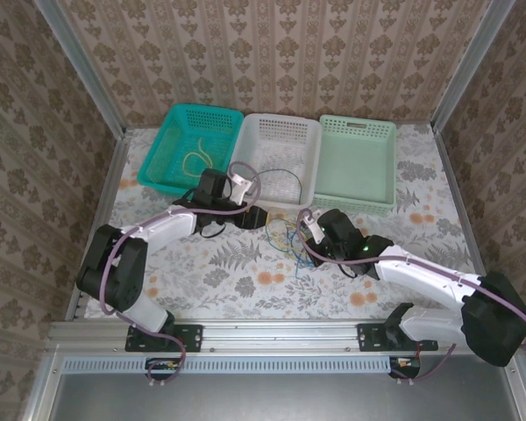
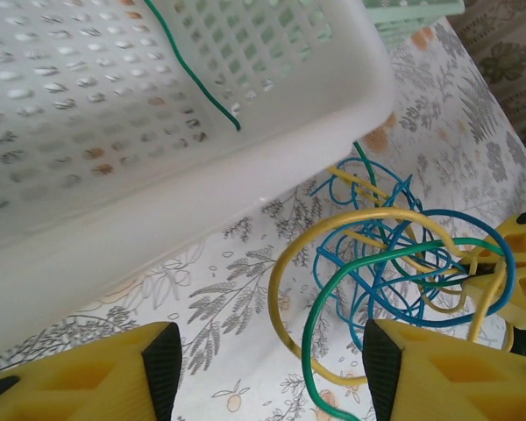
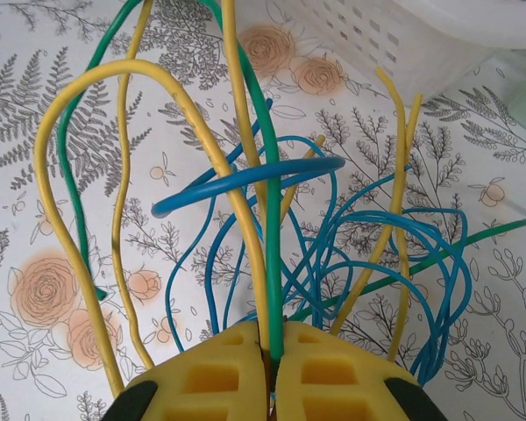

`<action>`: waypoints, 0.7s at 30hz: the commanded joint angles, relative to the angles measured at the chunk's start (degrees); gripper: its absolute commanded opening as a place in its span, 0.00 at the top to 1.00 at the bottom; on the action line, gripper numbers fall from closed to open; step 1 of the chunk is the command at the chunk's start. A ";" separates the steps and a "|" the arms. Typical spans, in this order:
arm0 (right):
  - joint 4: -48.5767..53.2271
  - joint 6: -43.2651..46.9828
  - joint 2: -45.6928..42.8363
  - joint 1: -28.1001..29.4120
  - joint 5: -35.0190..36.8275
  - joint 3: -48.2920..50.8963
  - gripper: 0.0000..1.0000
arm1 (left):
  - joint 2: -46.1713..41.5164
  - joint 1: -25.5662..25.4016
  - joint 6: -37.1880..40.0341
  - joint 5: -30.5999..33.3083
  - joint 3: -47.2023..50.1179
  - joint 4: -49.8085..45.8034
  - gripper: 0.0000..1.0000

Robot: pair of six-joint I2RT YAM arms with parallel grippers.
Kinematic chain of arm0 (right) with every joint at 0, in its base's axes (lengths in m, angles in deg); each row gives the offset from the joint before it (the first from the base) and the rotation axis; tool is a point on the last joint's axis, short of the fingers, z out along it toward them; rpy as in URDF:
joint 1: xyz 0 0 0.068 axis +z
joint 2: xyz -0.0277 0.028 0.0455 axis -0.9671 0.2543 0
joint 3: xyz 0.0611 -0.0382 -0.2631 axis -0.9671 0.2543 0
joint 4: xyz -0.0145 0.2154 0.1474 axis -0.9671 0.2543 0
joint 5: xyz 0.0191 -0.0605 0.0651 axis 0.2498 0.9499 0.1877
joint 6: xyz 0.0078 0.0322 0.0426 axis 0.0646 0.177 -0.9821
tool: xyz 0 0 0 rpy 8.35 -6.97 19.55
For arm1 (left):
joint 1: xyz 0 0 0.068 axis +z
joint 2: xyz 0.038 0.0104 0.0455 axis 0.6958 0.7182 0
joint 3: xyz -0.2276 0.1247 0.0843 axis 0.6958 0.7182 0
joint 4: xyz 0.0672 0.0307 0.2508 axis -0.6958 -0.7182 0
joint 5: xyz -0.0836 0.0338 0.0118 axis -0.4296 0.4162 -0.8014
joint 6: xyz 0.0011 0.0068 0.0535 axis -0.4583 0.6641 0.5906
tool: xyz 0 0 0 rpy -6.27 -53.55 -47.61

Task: Untangle the cables

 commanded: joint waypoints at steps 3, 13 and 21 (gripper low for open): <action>-2.42 1.08 -1.56 -0.24 -3.11 1.18 0.92 | 0.36 -0.38 -0.81 -2.08 -1.43 4.04 0.42; -4.08 1.52 -3.47 -0.24 -4.13 2.48 0.92 | -1.19 -1.00 -1.67 -2.17 -0.25 5.52 0.52; -4.88 1.17 -4.03 -0.28 -4.07 2.79 0.91 | -1.82 -1.61 -3.21 -3.25 1.05 7.70 0.66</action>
